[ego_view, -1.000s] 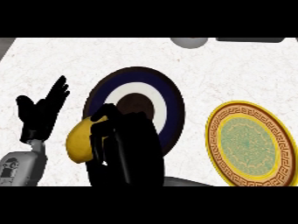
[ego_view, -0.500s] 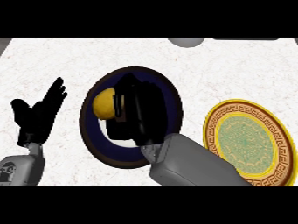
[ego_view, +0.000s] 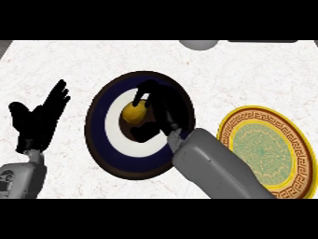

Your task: Pick the lemon from the plate and place it in the plate

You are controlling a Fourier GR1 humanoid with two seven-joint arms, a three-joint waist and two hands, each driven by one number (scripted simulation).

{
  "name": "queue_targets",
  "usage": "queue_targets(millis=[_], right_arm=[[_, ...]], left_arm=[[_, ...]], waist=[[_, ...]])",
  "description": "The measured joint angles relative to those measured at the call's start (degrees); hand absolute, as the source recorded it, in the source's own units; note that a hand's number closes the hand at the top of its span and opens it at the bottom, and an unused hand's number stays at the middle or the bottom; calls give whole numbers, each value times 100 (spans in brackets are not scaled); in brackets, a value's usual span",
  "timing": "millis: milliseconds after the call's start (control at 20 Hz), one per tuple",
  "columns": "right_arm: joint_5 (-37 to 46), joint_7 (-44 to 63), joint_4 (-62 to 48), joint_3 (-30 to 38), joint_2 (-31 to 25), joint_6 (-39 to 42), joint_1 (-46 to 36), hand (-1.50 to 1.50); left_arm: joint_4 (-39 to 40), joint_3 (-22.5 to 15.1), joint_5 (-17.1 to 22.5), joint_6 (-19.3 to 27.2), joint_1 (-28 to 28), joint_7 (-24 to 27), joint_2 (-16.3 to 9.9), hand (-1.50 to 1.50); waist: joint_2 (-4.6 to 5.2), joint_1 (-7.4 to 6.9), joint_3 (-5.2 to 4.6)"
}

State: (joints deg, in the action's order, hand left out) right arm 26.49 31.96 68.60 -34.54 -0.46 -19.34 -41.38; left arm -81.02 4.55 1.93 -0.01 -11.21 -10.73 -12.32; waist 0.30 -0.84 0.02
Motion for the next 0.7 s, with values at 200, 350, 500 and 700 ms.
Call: queue_targets(millis=[200, 350, 500, 700], right_arm=[[-280, -845, -341, 145, 28, -169, -81, -150], [-388, -1437, -198, 366, 36, -349, -102, -150], [-830, -1987, 292, 449, 41, -555, 8, -150], [-1481, -2200, 872, 624, 44, -690, 114, -150]], left_arm=[[-7, 14, -29, 0, 81, 30, 26, 0], [53, 18, -46, -38, 137, 142, 24, 0], [131, 6, -81, -3, 69, 153, 62, 0], [109, 35, -65, -18, 75, 120, 53, 0]], waist=[[-7, 5, 0], [-11, 24, 0], [-13, 38, 3], [-26, 43, 2]])
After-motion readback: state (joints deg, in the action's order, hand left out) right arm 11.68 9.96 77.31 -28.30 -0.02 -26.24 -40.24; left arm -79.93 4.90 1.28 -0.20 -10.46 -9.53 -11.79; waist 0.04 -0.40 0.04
